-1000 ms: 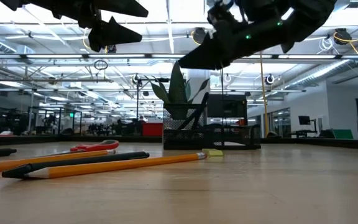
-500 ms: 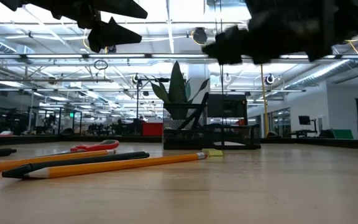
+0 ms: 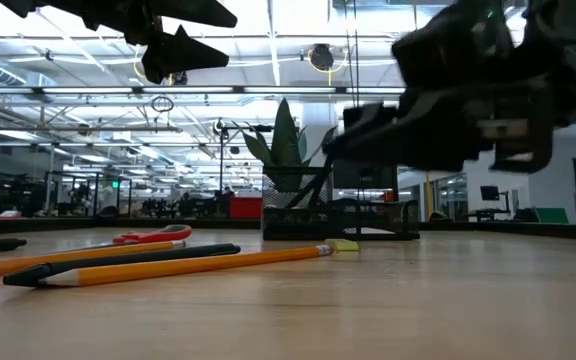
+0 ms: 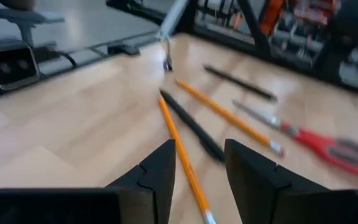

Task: Pick and place office supplies into organizer
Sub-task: Put the orange pencil into the black desk organizer

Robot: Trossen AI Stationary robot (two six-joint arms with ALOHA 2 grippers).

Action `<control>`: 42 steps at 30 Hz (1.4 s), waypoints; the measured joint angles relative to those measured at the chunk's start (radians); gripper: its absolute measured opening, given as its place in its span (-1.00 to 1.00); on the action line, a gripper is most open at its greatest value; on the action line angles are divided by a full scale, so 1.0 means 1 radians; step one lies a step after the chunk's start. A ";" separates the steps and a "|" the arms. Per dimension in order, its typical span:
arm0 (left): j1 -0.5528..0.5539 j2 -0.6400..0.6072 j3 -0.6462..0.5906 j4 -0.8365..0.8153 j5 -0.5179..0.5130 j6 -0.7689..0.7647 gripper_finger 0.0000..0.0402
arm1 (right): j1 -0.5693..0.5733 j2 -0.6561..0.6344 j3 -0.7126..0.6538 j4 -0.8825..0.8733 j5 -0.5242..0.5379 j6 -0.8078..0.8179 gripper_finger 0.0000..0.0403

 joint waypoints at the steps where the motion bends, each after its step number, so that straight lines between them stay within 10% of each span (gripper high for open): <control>1: 0.000 0.000 0.000 0.000 0.000 0.000 0.48 | -0.011 0.018 0.005 0.000 -0.004 0.011 -0.36; 33: -0.004 0.000 0.000 0.003 0.013 -0.020 0.37 | -0.066 0.120 0.150 -0.329 -0.035 -0.025 -0.36; 42: -0.004 0.000 0.000 0.002 0.013 -0.033 0.38 | -0.068 0.122 0.150 -0.328 -0.079 -0.030 -0.69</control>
